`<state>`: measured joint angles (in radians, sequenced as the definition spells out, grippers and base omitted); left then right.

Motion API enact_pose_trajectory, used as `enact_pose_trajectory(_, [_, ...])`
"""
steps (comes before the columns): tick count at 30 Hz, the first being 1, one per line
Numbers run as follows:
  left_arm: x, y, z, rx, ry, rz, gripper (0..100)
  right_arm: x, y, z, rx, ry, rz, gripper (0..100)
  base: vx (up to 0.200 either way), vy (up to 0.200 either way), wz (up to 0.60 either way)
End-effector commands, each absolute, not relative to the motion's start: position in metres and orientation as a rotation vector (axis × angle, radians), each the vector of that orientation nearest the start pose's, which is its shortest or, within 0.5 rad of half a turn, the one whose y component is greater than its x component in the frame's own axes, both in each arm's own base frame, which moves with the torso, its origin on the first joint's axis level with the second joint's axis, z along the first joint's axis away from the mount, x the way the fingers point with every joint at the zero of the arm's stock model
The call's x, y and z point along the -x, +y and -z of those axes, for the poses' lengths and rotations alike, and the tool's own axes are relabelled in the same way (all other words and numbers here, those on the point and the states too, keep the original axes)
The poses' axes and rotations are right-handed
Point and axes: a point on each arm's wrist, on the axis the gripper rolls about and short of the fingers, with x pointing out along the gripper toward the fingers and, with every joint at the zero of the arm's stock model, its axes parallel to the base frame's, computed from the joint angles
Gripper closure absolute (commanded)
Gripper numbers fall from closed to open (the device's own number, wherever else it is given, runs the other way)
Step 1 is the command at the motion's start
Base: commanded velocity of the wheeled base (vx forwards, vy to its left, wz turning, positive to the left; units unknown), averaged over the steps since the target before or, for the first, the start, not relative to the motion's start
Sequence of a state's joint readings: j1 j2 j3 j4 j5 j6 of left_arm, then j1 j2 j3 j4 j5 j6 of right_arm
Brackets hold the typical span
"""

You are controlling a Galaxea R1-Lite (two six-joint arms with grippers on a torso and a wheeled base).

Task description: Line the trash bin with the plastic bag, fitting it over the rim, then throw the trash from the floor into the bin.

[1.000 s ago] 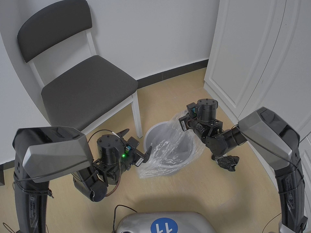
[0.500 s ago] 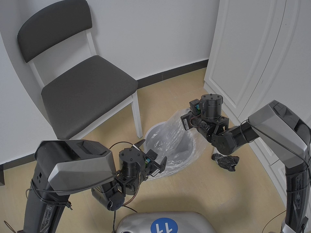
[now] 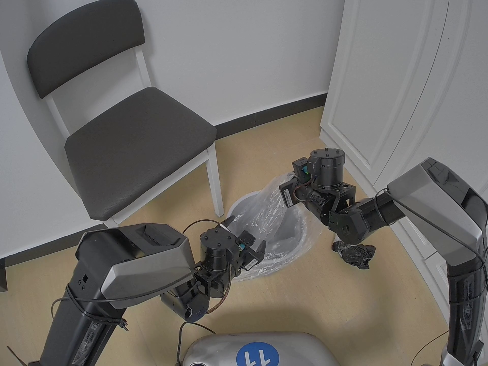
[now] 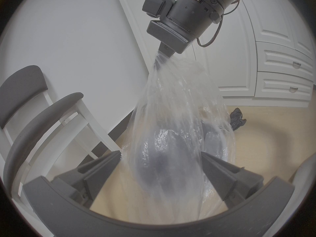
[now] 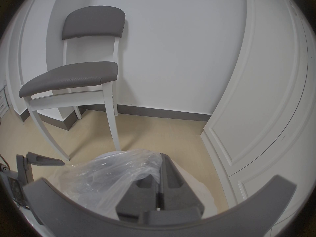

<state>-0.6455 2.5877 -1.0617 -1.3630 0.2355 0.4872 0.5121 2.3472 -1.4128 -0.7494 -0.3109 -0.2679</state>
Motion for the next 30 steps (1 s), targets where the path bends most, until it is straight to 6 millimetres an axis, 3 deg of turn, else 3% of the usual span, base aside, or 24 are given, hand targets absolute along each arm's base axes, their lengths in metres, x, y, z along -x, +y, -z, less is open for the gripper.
enact_pose_trajectory(1, [-0.358,-0.259,0.037,-0.551,0.052,0.433,100,-0.417,0.225,-0.102,0.339,0.139,-0.219,100,0.000,0.000,0.00])
enact_pose_trajectory(6, [-0.369,-0.259,0.040,-0.544,0.037,0.414,100,-0.420,0.222,-0.101,0.339,0.140,-0.211,100,0.000,0.000,0.00])
enact_pose_trajectory(11, [-0.403,-0.241,0.033,-0.538,0.054,0.343,100,-0.427,0.217,-0.097,0.330,0.137,-0.200,100,0.000,0.000,0.00])
enact_pose_trajectory(17, [-0.440,-0.213,0.024,-0.525,0.060,0.251,100,-0.455,0.222,-0.067,0.177,0.144,-0.166,100,0.000,0.000,0.00])
enact_pose_trajectory(22, [-0.461,-0.210,0.027,-0.515,0.061,0.225,100,-0.478,0.221,-0.050,0.138,0.114,-0.145,100,0.000,0.000,0.00])
enact_pose_trajectory(30, [-0.496,-0.209,0.029,-0.507,0.046,0.191,100,-0.493,0.211,-0.028,0.130,0.104,-0.118,100,0.000,0.000,0.00])
